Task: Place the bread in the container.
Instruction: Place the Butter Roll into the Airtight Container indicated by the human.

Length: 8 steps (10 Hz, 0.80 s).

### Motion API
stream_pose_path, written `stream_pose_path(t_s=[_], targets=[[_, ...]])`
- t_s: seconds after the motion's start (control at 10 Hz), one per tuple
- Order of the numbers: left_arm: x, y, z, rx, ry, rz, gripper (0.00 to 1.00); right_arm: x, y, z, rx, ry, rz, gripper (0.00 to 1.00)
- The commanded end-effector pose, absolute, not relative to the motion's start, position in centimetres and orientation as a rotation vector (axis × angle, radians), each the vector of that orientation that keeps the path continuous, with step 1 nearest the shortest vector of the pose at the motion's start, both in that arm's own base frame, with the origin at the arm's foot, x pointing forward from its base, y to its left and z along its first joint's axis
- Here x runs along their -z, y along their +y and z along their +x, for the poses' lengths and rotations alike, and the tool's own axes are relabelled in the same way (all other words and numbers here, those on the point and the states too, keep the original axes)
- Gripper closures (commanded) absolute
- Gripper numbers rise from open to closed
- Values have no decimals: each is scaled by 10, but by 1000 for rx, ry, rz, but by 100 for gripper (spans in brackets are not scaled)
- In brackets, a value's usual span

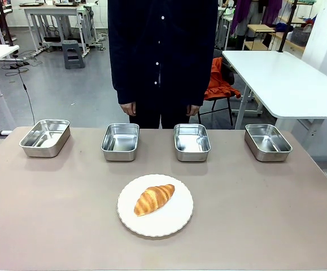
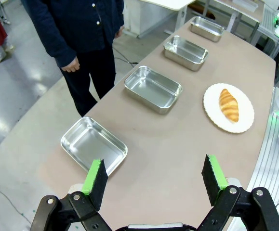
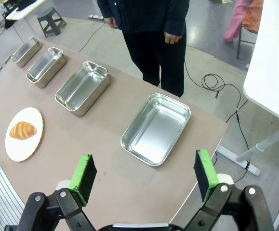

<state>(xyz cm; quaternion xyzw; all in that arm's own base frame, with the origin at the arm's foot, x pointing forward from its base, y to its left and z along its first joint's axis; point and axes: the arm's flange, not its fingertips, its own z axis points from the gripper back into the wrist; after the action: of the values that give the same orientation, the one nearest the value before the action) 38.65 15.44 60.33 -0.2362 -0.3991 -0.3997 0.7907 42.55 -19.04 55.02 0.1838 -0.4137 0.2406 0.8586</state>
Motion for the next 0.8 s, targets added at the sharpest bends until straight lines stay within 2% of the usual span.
stream_pose_path(t_s=[0.0, 0.7], targets=[[-605, 156, 386, 864, -860, -501, 0, -549, -191, 429, -521, -898, 391, 0], [-605, 156, 386, 864, -860, -501, 0, -549, -191, 429, -521, -898, 391, 0]])
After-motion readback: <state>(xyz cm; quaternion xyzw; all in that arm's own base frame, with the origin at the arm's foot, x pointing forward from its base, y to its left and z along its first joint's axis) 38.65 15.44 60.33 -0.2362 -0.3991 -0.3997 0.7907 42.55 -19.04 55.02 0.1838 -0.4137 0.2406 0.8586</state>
